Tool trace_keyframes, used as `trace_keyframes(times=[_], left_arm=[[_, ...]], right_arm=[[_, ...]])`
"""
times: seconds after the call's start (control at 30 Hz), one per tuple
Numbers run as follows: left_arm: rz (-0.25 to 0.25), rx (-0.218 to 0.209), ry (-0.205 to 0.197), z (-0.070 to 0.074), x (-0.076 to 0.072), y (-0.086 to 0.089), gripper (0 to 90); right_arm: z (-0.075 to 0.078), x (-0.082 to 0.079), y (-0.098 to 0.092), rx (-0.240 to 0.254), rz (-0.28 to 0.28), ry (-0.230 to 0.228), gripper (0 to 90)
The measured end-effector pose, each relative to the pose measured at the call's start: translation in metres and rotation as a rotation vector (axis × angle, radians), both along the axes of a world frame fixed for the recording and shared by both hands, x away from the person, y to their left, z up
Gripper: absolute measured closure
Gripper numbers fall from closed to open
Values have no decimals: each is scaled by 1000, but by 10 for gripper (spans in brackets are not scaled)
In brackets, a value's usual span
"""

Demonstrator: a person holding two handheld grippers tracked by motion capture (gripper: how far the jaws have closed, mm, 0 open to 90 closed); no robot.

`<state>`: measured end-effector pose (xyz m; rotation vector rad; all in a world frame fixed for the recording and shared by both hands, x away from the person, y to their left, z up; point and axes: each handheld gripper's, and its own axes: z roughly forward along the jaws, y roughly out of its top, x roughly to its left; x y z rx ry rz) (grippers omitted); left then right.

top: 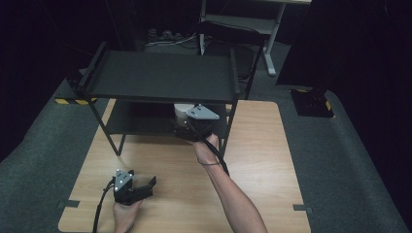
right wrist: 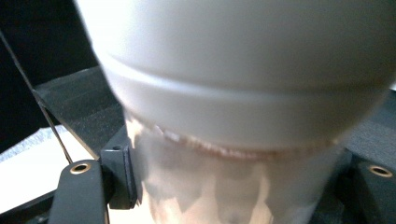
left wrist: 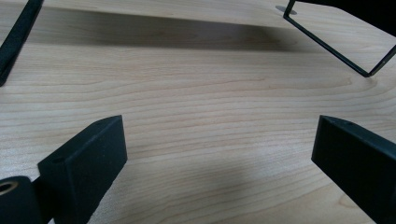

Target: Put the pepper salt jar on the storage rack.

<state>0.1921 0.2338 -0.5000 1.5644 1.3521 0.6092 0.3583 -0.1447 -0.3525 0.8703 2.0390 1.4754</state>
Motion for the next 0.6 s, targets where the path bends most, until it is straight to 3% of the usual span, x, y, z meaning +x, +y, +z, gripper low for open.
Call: trace_keyframes(times=[0.6], left_arm=[[10, 6, 2, 0, 0, -2, 34]], right_arm=[[-27, 6, 9, 80, -51, -76, 285]])
